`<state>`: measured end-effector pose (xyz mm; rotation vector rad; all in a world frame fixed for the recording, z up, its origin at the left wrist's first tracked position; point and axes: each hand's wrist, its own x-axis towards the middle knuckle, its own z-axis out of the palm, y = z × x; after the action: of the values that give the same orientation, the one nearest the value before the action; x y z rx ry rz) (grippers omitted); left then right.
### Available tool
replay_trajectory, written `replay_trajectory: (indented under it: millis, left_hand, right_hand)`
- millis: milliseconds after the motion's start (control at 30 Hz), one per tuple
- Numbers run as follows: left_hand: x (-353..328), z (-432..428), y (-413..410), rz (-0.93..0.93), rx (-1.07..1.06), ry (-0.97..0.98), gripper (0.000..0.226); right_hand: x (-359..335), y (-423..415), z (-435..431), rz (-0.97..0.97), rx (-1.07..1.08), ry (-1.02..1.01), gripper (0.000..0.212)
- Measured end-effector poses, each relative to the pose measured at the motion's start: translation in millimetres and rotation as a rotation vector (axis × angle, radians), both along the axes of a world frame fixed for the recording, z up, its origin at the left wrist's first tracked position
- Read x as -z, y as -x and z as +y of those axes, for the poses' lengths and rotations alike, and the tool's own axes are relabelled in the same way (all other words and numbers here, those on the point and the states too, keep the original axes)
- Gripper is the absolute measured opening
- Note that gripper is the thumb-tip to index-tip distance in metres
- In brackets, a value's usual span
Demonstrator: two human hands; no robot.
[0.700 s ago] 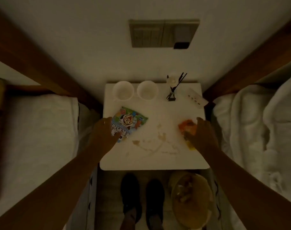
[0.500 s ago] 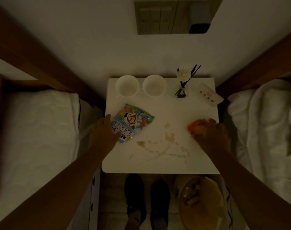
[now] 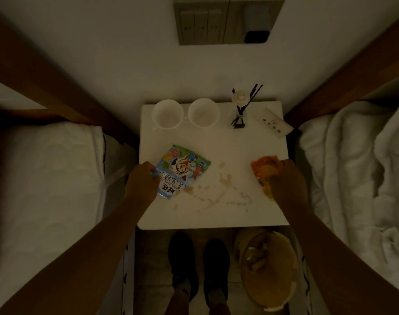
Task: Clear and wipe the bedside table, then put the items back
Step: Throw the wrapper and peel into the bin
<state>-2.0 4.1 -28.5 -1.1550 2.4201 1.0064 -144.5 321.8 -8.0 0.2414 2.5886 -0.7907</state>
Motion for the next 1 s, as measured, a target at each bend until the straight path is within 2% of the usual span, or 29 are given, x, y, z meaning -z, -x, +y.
replay_trajectory:
  millis: [100, 167, 300, 400, 533, 733, 867, 1000]
  left_hand:
    - [-20, 15, -9, 0.05, -0.02, -0.034, 0.013]
    - [-34, 29, -17, 0.093, 0.009, -0.045, 0.009]
    - [-67, 68, -34, 0.198, 0.023, -0.087, 0.008]
    - [-88, 108, -52, 0.189, 0.018, -0.17, 0.01]
    - [-94, 171, -81, 0.127, 0.034, -0.323, 0.012]
    - [-58, 258, -112, 0.047, -0.058, -0.442, 0.007]
    - [-8, 306, -124, 0.017, -0.088, -0.475, 0.011]
    - [38, 335, -133, -0.04, -0.077, -0.479, 0.015]
  right_hand:
    - [-18, -20, 4, 0.029, 0.102, 0.143, 0.009]
    - [-30, -36, 12, -0.03, 0.136, 0.186, 0.013]
    - [-58, -74, 38, -0.1, 0.251, 0.112, 0.022]
    - [-76, -114, 63, -0.101, 0.292, 0.082, 0.038]
    - [-72, -162, 103, -0.127, 0.418, 0.106, 0.025]
    - [-29, -212, 156, -0.191, 0.512, 0.111, 0.022]
    - [16, -236, 189, -0.197, 0.516, 0.13, 0.008]
    - [54, -250, 205, -0.179, 0.501, 0.139, 0.013]
